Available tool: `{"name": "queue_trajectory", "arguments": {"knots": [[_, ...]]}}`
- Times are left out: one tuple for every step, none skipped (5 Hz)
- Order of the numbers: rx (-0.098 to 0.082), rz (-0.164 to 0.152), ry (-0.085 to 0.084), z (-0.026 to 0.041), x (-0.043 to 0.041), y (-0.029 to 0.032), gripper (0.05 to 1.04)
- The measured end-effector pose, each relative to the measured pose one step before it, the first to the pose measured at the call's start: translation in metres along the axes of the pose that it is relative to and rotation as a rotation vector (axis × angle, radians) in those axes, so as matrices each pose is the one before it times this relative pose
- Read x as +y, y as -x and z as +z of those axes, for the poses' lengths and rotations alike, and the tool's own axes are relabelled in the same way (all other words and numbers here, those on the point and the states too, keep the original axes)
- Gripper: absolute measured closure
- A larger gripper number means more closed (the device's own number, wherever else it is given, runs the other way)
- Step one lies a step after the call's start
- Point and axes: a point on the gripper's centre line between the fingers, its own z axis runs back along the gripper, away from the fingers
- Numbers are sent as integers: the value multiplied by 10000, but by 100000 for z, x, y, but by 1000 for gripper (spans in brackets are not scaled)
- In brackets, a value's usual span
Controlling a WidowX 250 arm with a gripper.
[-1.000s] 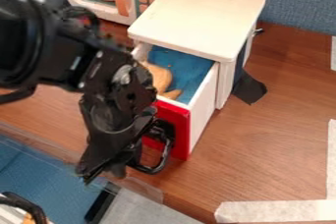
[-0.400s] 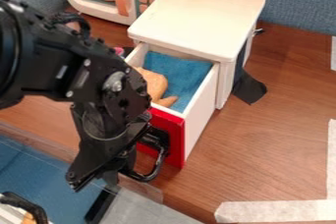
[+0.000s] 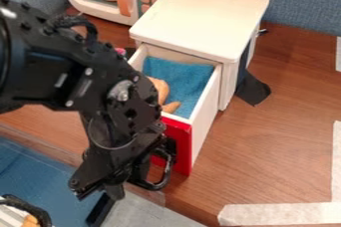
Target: Open the drawer
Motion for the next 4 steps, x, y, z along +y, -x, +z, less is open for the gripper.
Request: {"name": "queue_trajectory", "arguments": {"knots": [[-142, -183, -27, 790, 176, -193, 208], [-190, -69, 388, 1790, -242, -575, 73], [-171, -283, 583, 2712, -170, -661, 77], [-40, -237, 417, 3200, 75, -1293, 83]]}}
